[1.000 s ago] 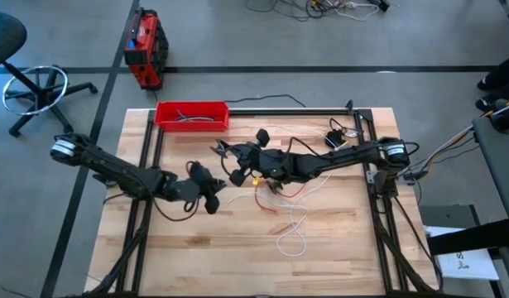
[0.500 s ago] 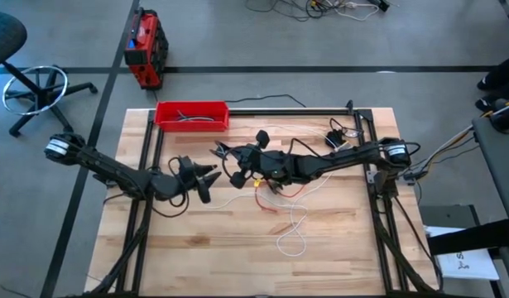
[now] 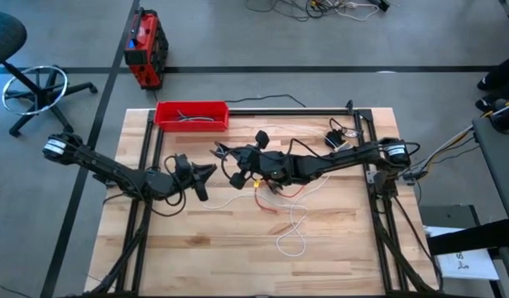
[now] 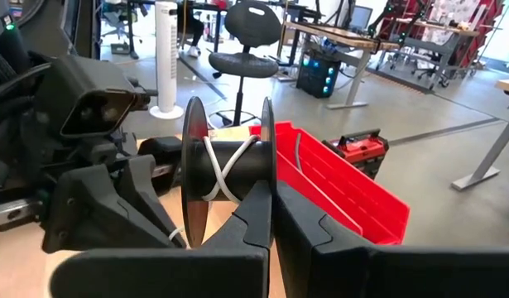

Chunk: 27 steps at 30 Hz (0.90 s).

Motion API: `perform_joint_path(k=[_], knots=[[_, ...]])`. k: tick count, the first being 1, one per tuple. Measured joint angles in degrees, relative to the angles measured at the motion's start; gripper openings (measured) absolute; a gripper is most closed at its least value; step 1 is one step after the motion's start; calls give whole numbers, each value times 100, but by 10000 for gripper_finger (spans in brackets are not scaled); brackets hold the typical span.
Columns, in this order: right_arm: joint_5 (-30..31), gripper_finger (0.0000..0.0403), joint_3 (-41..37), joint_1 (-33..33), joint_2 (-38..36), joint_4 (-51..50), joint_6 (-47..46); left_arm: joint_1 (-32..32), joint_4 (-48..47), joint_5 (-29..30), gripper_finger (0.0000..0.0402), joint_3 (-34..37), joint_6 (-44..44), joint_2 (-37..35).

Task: Coil cords
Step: Coil the white wire onto the black spool

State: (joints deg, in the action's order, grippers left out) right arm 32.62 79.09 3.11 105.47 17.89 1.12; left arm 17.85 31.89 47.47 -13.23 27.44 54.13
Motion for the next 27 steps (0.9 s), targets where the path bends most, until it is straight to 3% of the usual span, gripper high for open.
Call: perform_joint_path(k=[9,16,27], knots=[[-21,0,0,0,0,146,-109,-2,71,2,2,-2,98,136],[-170,0,-4,-2,164,682,-464,-28,715,-56,1,-25,229,749],[-156,0,-20,-13,158,515,-520,-358,540,-475,0,-704,348,1439]])
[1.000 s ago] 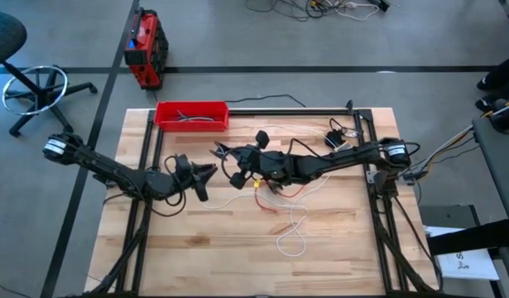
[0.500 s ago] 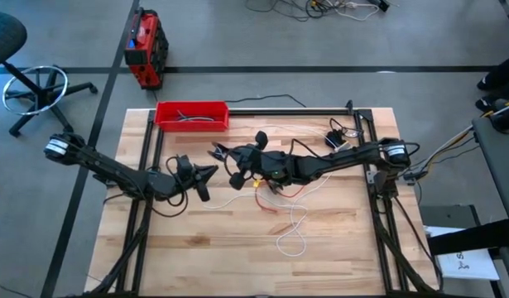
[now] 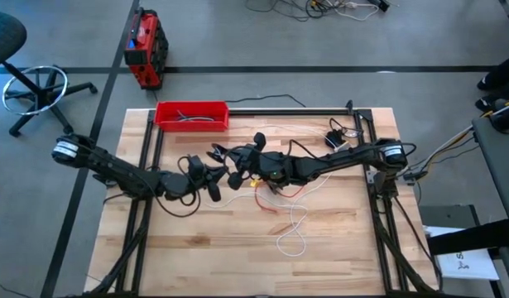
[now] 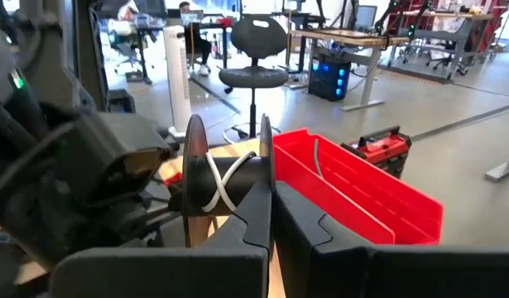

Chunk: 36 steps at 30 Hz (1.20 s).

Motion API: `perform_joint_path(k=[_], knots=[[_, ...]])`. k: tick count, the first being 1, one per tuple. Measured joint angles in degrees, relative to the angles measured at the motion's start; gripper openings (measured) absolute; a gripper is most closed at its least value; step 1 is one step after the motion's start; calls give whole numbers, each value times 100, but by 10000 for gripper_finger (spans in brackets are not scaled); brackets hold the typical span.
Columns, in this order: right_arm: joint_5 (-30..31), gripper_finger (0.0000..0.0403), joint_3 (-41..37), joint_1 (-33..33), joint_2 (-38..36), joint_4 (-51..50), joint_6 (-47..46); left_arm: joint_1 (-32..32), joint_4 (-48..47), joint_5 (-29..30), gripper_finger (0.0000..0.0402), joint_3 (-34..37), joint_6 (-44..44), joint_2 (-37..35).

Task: Coil cords
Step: Coil the white wire onto the black spool

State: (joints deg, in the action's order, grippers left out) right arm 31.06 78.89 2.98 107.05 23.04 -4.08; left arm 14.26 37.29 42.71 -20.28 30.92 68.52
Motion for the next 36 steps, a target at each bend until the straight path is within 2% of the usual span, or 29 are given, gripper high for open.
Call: perform_joint_path(k=[8,11,19,24,30,33,36], knots=[[4,0,2,-2,-1,-326,206,-51,-355,-324,0,-409,-328,-138],[4,0,2,-2,-1,-474,368,-51,-790,-443,0,-639,-346,-273],[2,0,2,-2,-3,-910,524,-37,-2864,-707,0,-1548,-331,-652],[-55,0,15,2,-14,-1301,668,-37,-4985,-807,0,-2450,-330,-864],[-891,0,51,-13,-114,-1450,747,-22,-7413,-932,0,-3557,-365,-908],[-1184,0,83,-15,-188,-1511,850,-24,-7783,-1073,0,-3842,-583,-898],[-1294,0,127,-8,-237,-1658,847,-31,-7629,-1386,0,-3932,-957,-912]])
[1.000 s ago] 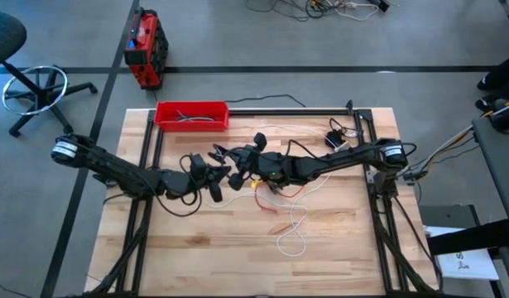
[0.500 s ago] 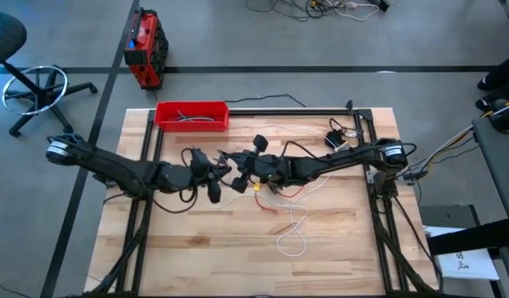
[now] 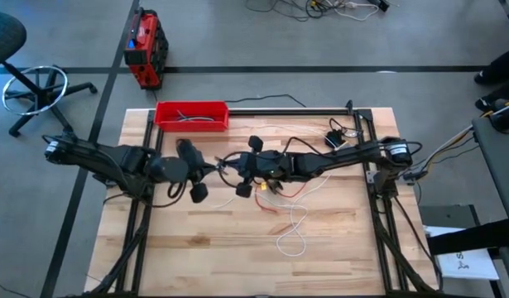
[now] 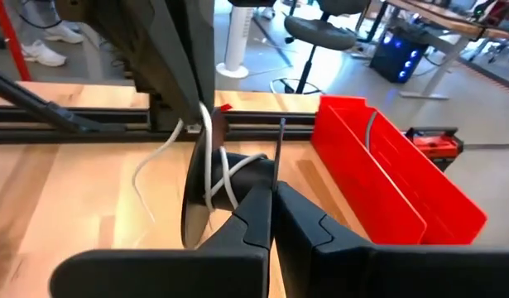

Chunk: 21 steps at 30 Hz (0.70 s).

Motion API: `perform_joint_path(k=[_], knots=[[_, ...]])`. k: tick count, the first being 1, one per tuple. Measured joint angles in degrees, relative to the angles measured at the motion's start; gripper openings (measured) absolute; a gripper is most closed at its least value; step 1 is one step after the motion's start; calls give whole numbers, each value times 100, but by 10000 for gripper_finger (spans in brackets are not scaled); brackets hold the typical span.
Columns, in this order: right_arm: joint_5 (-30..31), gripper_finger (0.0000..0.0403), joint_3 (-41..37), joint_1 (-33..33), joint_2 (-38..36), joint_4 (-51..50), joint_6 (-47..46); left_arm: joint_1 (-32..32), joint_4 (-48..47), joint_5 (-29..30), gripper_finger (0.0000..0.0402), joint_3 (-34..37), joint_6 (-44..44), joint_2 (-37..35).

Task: Coil cords
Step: Coil the white wire onto the black spool

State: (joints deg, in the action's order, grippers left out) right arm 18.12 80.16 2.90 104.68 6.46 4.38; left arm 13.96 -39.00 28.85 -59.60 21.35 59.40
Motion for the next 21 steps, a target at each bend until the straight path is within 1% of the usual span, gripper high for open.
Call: perform_joint_path(k=[5,13,17,21], knots=[[-108,0,144,6,-21,-366,4,-2,108,-178,0,-43,-304,30],[-587,0,437,-23,-21,-1086,2,-2,221,-487,0,12,-543,36],[-913,0,620,-43,-19,-1483,13,-6,324,-994,0,16,-733,56],[-1060,0,710,-55,-16,-1698,17,-9,362,-1186,0,16,-743,76]])
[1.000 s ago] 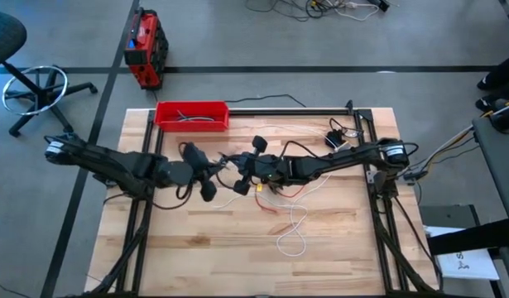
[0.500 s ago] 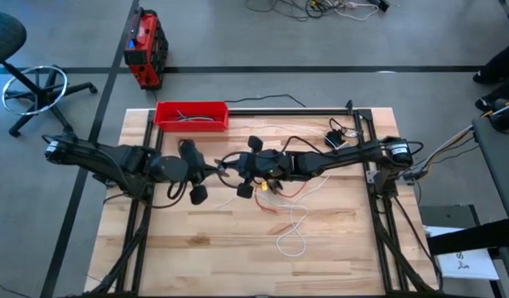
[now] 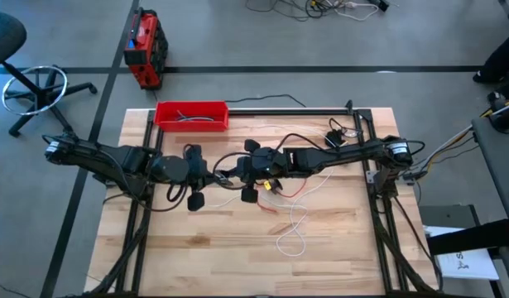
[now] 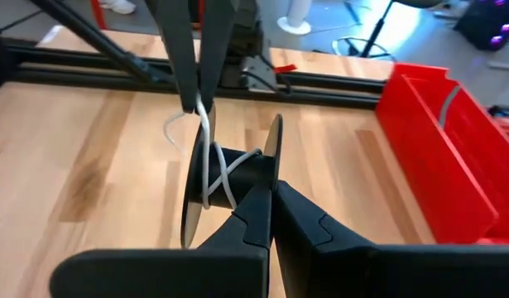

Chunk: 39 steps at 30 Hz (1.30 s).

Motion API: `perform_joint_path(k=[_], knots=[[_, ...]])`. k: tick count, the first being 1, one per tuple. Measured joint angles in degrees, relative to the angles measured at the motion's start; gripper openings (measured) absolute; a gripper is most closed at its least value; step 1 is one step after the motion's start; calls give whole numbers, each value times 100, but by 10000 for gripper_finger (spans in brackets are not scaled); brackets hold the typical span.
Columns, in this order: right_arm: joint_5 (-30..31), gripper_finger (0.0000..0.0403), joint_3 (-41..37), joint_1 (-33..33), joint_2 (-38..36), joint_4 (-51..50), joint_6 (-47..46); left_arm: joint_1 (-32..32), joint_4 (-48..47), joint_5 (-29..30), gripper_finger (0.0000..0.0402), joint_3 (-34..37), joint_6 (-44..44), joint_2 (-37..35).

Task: Coil cords
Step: Coil the white wire onto the black spool

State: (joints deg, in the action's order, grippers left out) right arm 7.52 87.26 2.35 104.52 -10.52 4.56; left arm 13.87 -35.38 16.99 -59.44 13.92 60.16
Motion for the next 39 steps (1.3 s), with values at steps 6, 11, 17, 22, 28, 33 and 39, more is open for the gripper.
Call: perform_joint_path(k=[6,11,17,22,28,33,39], knots=[[-366,0,18,-13,4,-26,2,-3,32,-260,0,0,-155,0],[-849,0,18,-13,6,-26,22,-2,0,-791,0,0,-572,0],[-1291,0,18,-26,-12,-157,-41,-2,-62,-904,0,-78,-1048,29],[-1522,0,8,-26,11,-432,-77,0,23,-904,1,-210,-1196,128],[-1518,0,162,-26,-29,-359,-81,11,-218,-1146,1,-186,-924,270],[-1507,0,393,-26,-61,-824,-46,124,-414,-1158,0,-160,-535,234],[-1505,0,577,-26,-205,-1432,4,539,-179,-309,0,-141,-108,153]])
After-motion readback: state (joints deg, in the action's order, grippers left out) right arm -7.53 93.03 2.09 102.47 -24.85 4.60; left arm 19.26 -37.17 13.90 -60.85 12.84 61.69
